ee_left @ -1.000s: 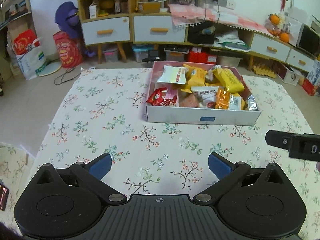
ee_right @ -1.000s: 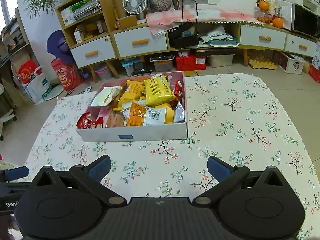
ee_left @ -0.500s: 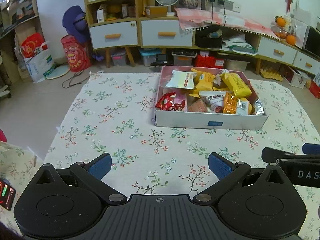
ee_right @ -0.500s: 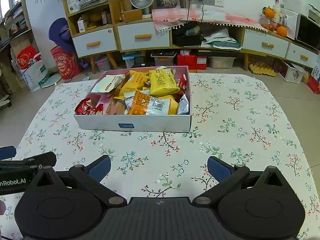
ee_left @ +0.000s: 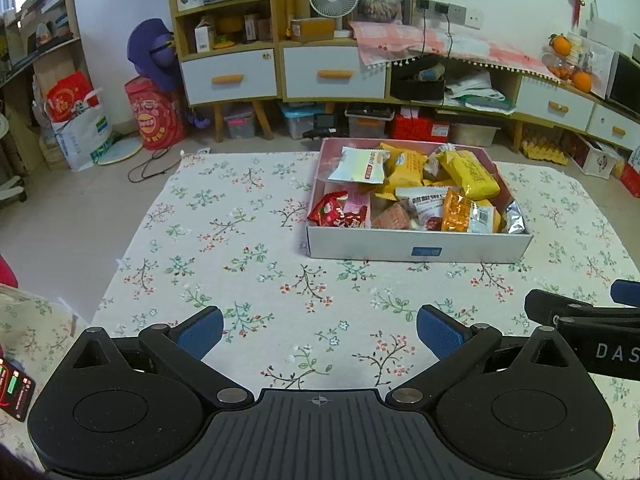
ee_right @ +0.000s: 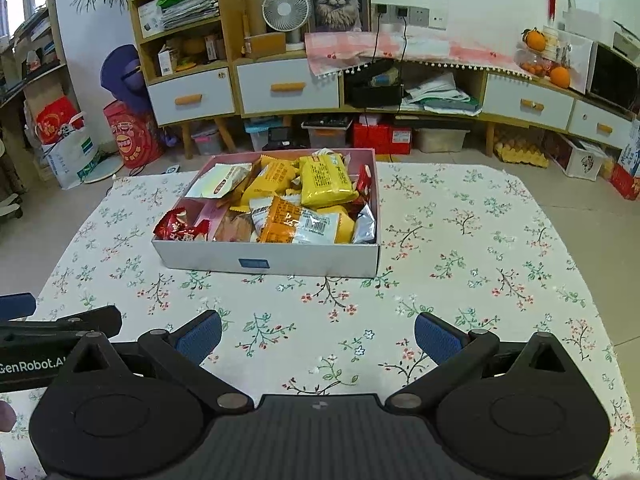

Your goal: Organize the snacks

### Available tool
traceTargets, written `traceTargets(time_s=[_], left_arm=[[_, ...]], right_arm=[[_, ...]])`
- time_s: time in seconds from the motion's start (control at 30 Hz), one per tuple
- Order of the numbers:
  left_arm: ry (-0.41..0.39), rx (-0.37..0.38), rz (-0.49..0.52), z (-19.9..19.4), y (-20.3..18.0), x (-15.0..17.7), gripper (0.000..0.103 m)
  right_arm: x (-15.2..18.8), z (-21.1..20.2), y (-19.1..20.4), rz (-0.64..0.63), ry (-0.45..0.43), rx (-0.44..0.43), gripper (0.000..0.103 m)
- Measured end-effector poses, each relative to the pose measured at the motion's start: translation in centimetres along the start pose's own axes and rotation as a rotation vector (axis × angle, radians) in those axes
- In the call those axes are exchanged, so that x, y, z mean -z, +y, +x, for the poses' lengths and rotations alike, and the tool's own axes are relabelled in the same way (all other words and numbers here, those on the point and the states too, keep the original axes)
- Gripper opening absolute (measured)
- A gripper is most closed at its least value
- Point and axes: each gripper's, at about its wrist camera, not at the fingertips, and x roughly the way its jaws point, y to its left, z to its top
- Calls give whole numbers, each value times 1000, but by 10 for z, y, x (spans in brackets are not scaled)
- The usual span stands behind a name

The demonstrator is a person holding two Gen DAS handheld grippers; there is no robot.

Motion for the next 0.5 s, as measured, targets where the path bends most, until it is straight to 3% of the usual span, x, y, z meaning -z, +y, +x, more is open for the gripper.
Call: traceTargets(time_s=[0.5], left_arm=[[20,-8,0,5,2,0,103]], right_arm=[[-1,3,-1,5,13,2,78]])
